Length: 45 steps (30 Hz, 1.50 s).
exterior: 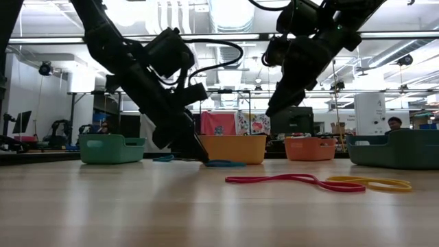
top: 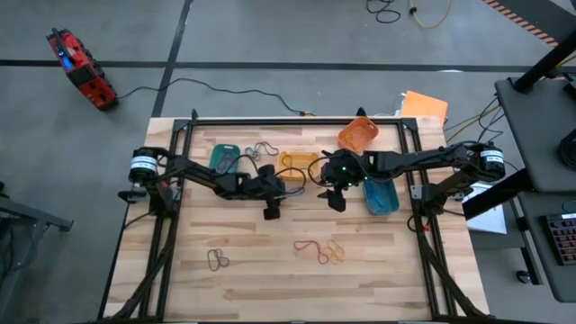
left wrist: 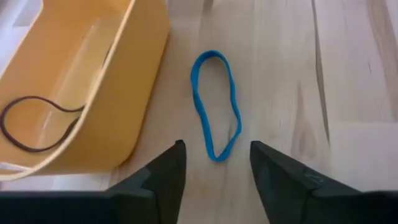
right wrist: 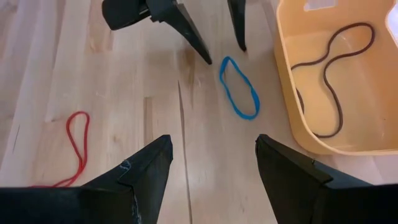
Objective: Sort rubber bands into baskets
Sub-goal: Put the blue rubberband into the blue bin
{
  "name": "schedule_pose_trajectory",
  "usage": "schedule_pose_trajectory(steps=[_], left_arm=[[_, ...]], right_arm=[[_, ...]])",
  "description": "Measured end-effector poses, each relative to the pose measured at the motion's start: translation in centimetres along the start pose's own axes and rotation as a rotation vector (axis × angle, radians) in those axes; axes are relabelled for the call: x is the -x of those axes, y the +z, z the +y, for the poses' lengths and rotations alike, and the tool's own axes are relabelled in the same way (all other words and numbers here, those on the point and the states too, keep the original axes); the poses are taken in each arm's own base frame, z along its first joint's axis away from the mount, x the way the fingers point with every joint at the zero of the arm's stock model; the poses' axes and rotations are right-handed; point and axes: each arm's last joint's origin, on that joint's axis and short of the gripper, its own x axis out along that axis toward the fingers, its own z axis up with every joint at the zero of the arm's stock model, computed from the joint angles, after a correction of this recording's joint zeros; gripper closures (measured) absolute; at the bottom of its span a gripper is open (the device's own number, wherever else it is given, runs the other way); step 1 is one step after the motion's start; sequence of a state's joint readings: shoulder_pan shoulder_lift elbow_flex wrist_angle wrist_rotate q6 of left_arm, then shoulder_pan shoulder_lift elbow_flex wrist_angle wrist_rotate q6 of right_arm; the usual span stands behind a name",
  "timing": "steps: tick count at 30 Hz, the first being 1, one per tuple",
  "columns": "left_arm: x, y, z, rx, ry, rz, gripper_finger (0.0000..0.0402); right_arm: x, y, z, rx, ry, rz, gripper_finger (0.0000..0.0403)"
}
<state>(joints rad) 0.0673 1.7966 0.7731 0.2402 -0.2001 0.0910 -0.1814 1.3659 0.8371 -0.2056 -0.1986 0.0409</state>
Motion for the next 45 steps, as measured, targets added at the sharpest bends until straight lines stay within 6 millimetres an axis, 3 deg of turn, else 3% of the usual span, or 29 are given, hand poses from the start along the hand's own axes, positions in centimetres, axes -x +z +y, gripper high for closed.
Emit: schedule_pose_trajectory(steps=[17, 30, 35, 41, 45], left_arm=[[0.0, 0.4, 0.0, 0.01, -0.037, -0.054, 0.0226], [-2.0, -0.7, -0.4, 0.026, -0.038, -0.043, 0.0228], [-2.0, -0.7, -0.4, 0.025, -0.039, -0.041, 0.0272], [-2.0, -0.8, -0.5, 0.027, -0.05, -0.036, 0.0387], [-1.9, -0.7, -0.6, 0.035, -0.045, -0.04, 0.0397]], right_arm=[[0.0, 0.0, -0.1, 0.015, -0.017, -0.002, 0.0179], [0.0, -0.1, -0.1, 0.014, -0.02, -0.001, 0.0179], [0.0, -0.1, -0.1, 0.014, -0.019, -0.002, 0.0179], [0.0, -0.1, -0.1, 0.014, -0.019, -0.002, 0.0179], [-0.1, -0.1, -0.1, 0.014, -0.019, -0.002, 0.0179]])
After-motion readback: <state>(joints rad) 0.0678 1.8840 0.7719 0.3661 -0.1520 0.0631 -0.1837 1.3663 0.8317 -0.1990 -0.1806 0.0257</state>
